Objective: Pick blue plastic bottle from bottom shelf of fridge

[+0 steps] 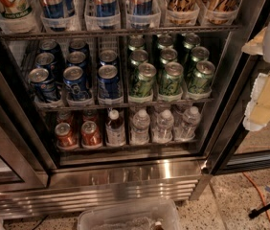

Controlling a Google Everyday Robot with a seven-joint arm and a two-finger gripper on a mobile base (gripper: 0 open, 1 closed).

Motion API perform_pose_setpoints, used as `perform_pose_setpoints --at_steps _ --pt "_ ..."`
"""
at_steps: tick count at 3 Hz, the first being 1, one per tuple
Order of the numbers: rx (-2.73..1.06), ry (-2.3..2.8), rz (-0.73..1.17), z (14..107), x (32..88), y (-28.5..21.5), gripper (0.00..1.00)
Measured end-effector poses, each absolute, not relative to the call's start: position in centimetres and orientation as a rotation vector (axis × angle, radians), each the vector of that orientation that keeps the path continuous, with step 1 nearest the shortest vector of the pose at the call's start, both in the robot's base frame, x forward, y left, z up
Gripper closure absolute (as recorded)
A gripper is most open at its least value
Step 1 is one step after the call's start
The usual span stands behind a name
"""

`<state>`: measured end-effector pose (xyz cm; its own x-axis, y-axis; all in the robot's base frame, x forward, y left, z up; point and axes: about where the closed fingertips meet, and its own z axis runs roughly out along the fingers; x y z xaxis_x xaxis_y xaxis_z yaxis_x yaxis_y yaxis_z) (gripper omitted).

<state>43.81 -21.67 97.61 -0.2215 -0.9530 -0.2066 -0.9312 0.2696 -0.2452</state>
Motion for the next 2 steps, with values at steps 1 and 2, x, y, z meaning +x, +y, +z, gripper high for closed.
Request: perform_pose_setpoints --at_steps 1,2 --pt "-1.725 2.232 -0.098 97.6 43.8 -21.7 0.0" --pt "-1.732 2.201 -0.02 96.3 43.4 -19.2 0.0"
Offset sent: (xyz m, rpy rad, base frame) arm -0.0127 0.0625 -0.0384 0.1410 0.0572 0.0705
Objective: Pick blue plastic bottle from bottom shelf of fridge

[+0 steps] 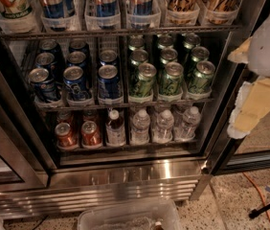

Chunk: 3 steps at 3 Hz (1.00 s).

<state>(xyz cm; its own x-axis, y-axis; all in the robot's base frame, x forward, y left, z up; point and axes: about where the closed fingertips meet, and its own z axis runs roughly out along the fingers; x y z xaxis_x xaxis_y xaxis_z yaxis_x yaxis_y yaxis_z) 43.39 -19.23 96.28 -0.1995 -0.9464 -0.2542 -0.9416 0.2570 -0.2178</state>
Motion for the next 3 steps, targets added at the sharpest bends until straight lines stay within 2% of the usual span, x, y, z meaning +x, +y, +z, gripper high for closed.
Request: perform_pose_setpoints --at_steps 3 --pt "-1.644 1.997 0.44 89.1 41.2 -6.4 0.0"
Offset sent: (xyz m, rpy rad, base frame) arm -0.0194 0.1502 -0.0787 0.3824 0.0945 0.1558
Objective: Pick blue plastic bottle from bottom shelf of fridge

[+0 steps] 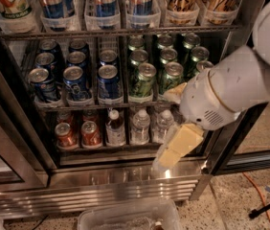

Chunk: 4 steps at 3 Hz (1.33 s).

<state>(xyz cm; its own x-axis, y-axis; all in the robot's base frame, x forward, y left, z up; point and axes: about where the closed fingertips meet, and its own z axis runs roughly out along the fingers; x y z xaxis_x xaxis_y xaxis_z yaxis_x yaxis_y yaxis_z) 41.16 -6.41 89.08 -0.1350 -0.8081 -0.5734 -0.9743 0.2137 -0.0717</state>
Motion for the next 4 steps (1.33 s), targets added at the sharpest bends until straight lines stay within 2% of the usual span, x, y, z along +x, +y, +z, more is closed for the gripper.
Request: perform_pose_setpoints --at_steps 2,4 --pt "-1.338 1.902 0.596 83.1 38.6 -2.6 0.0" --pt "-1.124 1.759 0.707 81.1 39.8 -0.5 0.0"
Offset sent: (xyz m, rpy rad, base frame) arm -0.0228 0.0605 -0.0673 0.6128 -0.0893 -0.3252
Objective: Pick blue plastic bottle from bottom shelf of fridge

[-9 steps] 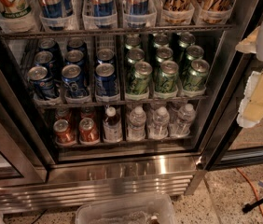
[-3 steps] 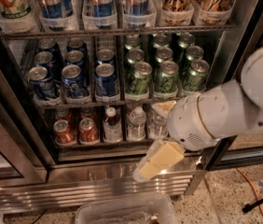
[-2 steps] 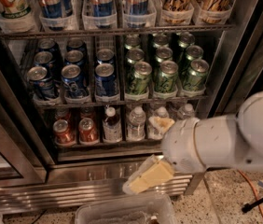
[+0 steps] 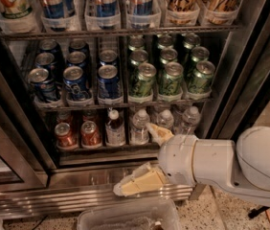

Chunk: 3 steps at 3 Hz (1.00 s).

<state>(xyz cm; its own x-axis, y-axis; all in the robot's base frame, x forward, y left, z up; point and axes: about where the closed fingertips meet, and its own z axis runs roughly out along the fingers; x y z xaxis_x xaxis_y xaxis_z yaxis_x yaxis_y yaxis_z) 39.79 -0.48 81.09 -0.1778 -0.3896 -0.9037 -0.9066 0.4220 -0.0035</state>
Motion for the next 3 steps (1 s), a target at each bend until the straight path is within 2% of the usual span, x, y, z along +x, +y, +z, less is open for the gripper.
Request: perform_pose_setpoints --at_steps 2,3 --pt "-1.066 1.745 0.635 80.1 41.0 -0.9 0.0" --pt "-0.863 1.713 0.591 78.3 42.9 -2.6 0.0"
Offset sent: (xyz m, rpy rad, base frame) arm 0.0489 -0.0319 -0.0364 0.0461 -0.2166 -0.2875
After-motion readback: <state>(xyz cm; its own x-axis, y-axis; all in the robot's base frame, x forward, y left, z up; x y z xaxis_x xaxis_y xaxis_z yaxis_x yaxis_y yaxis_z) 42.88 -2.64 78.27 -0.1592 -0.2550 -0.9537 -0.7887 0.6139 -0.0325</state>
